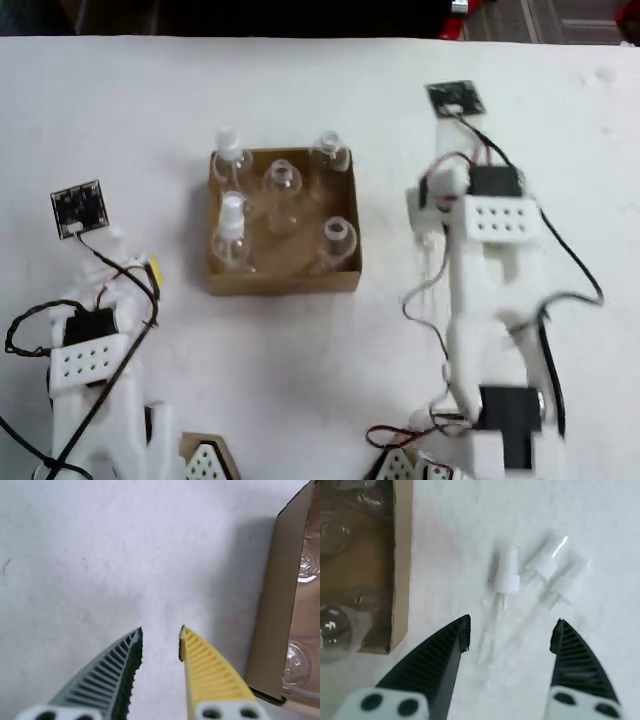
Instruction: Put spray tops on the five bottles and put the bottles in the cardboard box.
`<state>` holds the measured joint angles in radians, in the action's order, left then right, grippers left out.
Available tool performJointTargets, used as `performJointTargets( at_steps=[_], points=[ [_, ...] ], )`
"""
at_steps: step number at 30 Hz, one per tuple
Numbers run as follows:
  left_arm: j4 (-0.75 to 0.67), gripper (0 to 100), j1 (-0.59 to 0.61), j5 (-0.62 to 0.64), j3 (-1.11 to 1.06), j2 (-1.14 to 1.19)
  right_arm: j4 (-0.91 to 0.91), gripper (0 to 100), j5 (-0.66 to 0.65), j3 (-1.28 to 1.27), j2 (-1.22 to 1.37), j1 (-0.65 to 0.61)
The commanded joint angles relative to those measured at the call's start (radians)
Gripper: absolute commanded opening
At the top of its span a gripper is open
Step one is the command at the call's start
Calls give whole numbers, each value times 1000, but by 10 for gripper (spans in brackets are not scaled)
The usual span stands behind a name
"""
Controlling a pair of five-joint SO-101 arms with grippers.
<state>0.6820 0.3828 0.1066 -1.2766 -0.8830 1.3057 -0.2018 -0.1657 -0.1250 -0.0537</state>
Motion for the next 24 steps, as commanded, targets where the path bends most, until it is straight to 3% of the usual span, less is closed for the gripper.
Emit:
performJointTargets(
  at_steps=[1,9,17,24],
  points=[
    [-23,118,-12,-8,3,-12,10,234,-8,158,180,-13],
    [-23,118,-12,-8,3,-12,13,233,-14,364,547,24],
    [-23,119,-12,-8,3,-12,12,228,-17,480,697,77],
    [-23,119,-12,-8,3,-12,12,94,-17,483,713,74]
  ],
)
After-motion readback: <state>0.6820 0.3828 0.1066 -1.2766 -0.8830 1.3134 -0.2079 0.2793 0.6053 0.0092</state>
